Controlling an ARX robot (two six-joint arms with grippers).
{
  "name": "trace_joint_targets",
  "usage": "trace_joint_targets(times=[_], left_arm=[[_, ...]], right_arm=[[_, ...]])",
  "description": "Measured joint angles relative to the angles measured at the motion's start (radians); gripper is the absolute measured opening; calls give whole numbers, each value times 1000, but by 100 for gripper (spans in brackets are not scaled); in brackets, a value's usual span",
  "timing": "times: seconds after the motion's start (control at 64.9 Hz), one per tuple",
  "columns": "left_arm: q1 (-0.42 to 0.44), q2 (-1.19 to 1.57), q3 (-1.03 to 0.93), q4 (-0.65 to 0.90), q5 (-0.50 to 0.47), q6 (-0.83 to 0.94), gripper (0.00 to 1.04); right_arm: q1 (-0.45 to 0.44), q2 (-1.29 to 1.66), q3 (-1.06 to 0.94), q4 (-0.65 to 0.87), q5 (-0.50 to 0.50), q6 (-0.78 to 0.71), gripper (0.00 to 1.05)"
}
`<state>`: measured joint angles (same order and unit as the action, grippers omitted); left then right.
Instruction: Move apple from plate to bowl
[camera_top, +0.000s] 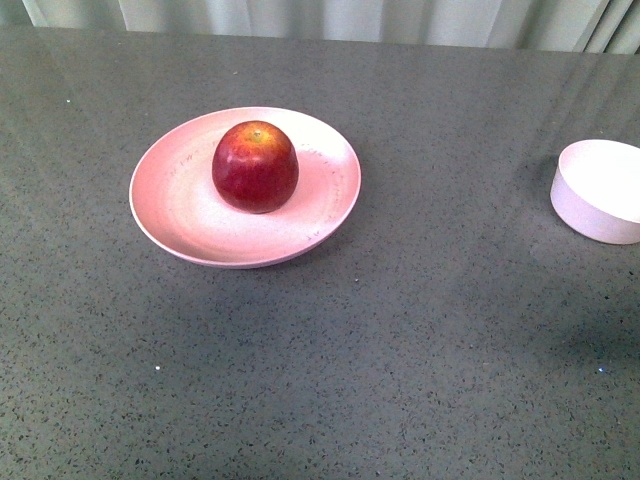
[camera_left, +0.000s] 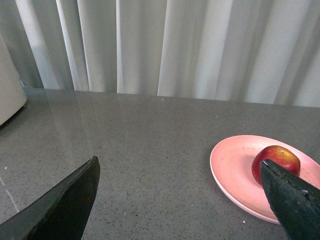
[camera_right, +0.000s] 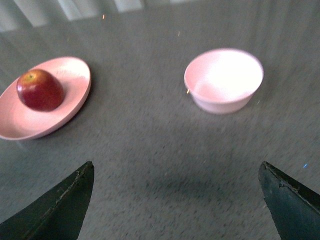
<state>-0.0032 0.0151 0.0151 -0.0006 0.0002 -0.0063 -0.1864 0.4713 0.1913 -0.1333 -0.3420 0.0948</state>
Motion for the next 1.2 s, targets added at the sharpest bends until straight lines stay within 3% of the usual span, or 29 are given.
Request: trace_joint_targets(times=[0.108, 0.185, 0.339, 0.57, 1.063, 1.201], left_arm=[[0, 0, 0, 0, 0, 0, 96], [0, 0, 0, 0, 0, 0, 96], [0, 0, 0, 0, 0, 0, 96], [0, 0, 0, 0, 0, 0, 96], [0, 0, 0, 0, 0, 0, 96], [0, 0, 0, 0, 0, 0, 96]], right_arm=[[-103, 280, 69, 254, -84, -54, 96], [-160, 519, 129, 434, -91, -97, 96], [-179, 953, 264, 630, -68, -203, 96], [-138, 1290, 431, 635, -33, -253, 96], [-87, 1521, 682, 551, 29, -141, 95], [-66, 1544, 710, 532, 37, -139, 74]])
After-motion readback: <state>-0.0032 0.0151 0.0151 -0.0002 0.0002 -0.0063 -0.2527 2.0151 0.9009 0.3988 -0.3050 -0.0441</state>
